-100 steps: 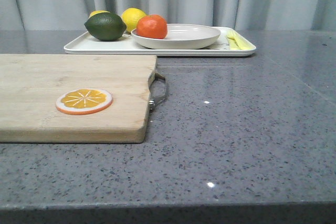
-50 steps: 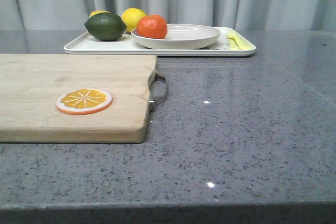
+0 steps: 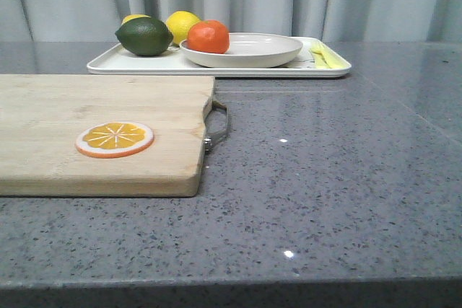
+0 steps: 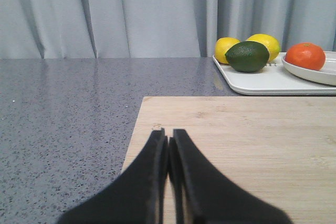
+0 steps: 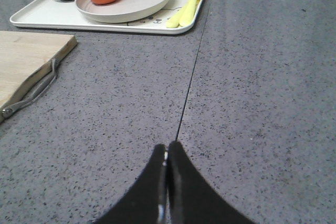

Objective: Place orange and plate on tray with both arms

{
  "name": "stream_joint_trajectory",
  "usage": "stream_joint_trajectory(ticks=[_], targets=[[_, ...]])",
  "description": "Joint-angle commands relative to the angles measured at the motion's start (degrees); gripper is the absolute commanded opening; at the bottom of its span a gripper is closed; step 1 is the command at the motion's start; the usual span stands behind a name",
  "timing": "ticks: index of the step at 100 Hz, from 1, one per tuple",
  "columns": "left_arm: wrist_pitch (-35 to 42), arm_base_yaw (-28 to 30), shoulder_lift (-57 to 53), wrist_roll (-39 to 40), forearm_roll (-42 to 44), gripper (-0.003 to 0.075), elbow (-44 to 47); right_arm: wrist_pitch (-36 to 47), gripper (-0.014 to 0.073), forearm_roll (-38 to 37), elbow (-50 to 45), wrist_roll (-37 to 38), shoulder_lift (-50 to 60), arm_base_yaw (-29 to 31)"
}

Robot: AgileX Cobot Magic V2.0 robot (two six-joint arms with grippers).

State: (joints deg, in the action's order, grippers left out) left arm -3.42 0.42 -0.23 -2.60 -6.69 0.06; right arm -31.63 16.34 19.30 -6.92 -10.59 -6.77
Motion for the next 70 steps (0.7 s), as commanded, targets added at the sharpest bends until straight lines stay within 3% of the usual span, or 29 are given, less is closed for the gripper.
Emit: stream_joint_trajectory(ticks=[1, 16, 42, 53, 64, 70], targets=[[4.75, -0.08, -1.74, 0.26, -0.52, -0.0019, 1.27, 7.60, -0.0066, -1.25, -0.19, -0.56, -0.60, 0.59], [4.75, -0.08, -1.74, 0.26, -0.52, -0.0019, 1.27, 14.44, -0.0066, -3.71, -3.63, 1.02, 0.53, 2.91], [4.75, -0.08, -1.74, 0.26, -0.52, -0.0019, 1.27, 29.51, -0.0066, -17.92, -13.20, 16.46, 5.55, 5.37], [4.75, -0.08, -1.74, 0.26, -0.52, -0.0019, 1.27, 35.67, -0.0066, -21.37, -17.33, 19.25, 7.85, 5.55], [4.75, -0.08, -1.74, 0.26, -0.52, -0.0019, 1.27, 38.15, -0.0066, -21.56, -21.00, 19.25, 10.43, 5.66], [4.75, -0.08, -1.74, 0.26, -0.52, -0.0019, 1.27, 35.19, -0.0066, -21.72, -20.88, 19.25, 12.44, 5.66]])
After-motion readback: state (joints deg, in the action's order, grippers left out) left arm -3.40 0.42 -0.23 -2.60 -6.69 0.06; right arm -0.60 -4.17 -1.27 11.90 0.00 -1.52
